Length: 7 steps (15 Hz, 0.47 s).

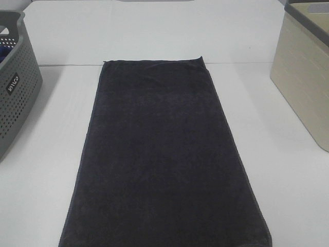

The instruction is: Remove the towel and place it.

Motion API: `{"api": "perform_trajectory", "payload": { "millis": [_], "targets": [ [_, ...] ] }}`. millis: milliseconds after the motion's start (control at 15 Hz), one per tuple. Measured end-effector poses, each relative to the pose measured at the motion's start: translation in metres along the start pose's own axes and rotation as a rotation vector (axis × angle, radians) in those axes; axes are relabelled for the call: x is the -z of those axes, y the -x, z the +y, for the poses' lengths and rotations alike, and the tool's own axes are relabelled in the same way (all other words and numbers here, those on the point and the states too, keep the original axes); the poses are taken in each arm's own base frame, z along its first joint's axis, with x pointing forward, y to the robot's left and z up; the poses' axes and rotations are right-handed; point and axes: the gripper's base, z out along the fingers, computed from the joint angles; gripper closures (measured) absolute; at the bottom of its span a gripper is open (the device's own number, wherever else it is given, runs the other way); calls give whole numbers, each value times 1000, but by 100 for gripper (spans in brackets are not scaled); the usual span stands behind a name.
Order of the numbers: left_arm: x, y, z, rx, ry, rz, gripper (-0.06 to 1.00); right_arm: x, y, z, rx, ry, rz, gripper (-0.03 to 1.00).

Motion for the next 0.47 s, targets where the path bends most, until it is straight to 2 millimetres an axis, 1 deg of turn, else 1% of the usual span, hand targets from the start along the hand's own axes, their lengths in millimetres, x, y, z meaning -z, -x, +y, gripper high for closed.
{"api": "perform_trajectory", "payload": {
  "millis": [467],
  "targets": [
    [0,0,0,0,0,0,19,0,0,0,-2,4,0,22]
  ]
}}
